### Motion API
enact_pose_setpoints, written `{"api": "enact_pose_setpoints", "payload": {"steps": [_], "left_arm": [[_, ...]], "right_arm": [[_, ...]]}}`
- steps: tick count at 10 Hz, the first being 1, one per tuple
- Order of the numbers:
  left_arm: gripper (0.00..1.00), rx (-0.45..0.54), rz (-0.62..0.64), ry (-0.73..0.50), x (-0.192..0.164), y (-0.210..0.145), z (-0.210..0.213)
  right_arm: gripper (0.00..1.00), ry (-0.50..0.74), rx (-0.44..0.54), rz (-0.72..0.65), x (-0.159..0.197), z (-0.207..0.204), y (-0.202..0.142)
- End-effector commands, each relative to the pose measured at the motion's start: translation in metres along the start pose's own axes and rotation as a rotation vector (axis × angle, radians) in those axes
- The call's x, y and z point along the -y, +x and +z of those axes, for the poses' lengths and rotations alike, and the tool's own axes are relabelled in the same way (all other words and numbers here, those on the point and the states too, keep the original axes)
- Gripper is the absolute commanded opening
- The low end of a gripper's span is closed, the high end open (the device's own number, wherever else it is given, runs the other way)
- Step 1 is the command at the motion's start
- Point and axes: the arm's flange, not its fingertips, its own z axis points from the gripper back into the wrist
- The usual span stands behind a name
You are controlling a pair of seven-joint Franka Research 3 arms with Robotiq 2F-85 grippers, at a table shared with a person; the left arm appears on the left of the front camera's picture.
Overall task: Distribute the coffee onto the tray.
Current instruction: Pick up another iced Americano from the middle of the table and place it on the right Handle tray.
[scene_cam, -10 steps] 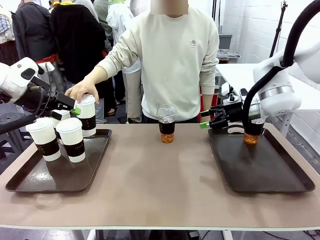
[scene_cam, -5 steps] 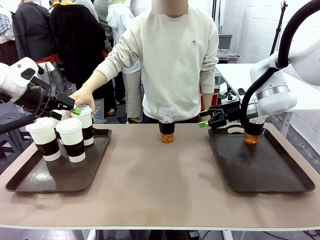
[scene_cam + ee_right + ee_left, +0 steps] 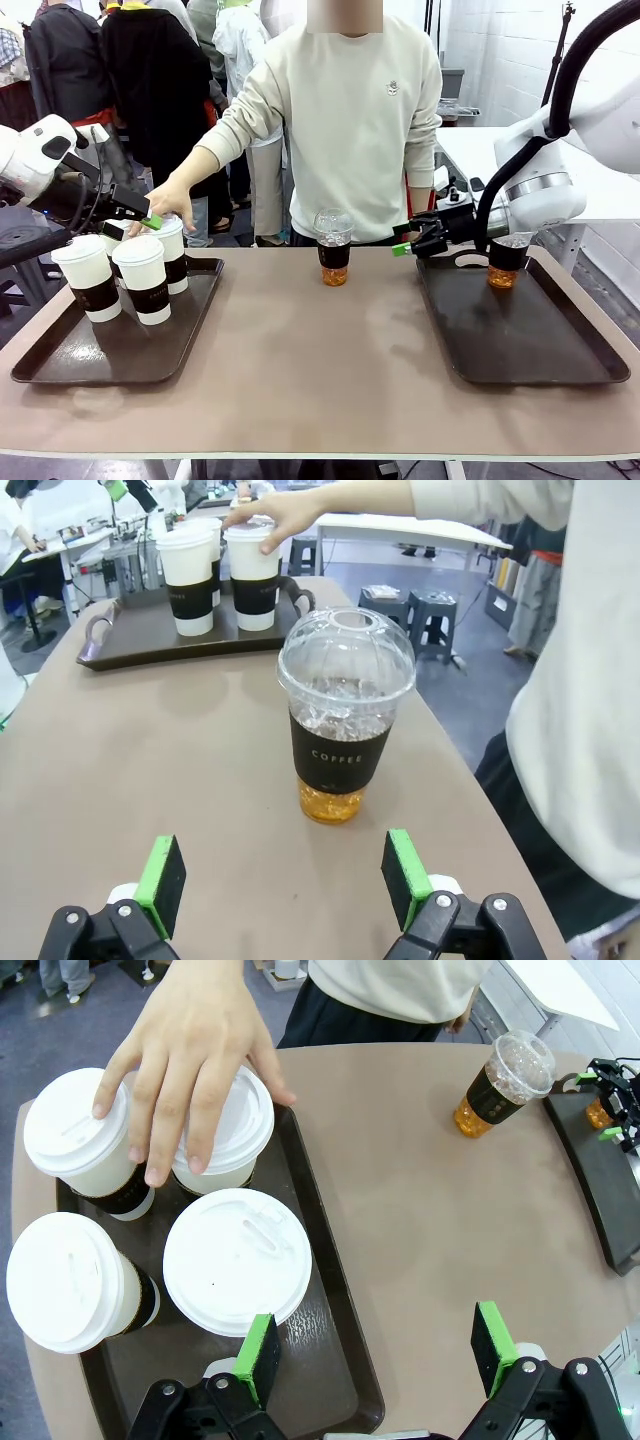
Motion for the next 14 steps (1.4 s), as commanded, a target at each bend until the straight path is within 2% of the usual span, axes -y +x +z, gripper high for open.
{"api": "enact_pose_setpoints", "payload": {"steps": [1,5,8,13,14], "left_arm": [[1.00,0.005,0.009,-0.002,-0.001,0.000,0.000],[1.00,0.005,0.009,-0.002,-0.001,0.000,0.000],[1.00,0.005,0.009,-0.002,-0.001,0.000,0.000],[1.00,0.005,0.009,-0.002,-0.001,0.000,0.000],[1.00,0.005,0.009,-0.002,-0.001,0.000,0.000]], "right_arm": [[1.00,0.041,0.011,-0.005,0.014,-0.018,0.003],[1.00,0.080,0.037,-0.011,0.038,-0.052,-0.004],[1.00,0.097,0.066,0.010,0.056,-0.059,-0.009],[1.00,0.128,0.042,-0.005,0.049,-0.080,-0.011],[1.00,0.090,0.060,0.023,0.048,-0.068,-0.013]]}}
